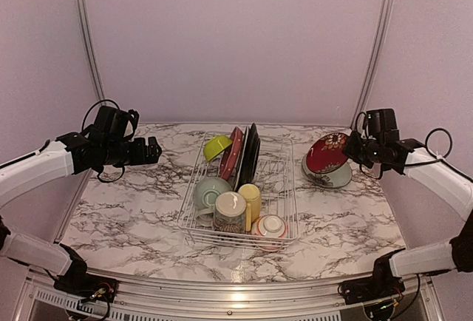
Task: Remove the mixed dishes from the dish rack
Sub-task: Place the plate with another plate.
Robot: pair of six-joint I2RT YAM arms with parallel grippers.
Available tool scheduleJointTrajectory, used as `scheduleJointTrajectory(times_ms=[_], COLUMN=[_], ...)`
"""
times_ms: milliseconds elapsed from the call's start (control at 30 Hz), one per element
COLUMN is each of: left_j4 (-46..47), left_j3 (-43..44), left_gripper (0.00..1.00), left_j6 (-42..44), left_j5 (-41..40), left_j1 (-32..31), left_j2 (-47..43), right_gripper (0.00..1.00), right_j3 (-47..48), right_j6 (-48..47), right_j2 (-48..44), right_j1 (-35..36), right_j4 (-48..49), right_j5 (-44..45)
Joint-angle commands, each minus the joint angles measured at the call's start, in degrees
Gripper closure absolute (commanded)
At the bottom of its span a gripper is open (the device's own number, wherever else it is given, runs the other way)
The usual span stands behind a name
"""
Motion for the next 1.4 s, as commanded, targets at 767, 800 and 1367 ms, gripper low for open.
scheduleJointTrajectory(times_ms=[767, 800, 1367], left_j4=[-0.99, -0.99, -0.77], left_j3=[2.54, 2.62, 2.9], left_gripper=[0.01, 0.01, 0.01], left_j6=[-0.17, -0.21, 0.06], left_j5=[-0.08, 0.01, -0.33], left_j1=[-0.94, -0.96, -1.31], left_j2=[1.46, 1.55, 2.46], right_gripper=[1.0, 1.0, 0.89], right_j3=[-5.18, -4.9, -2.42], right_j6=[4.37, 4.15, -1.32], right_j2=[23.28, 24.63, 34.61], right_j1=[-25.32, -25.36, -25.9], right_j4=[31.45, 31.59, 31.46], right_j5=[-34.12, -34.2, -33.48])
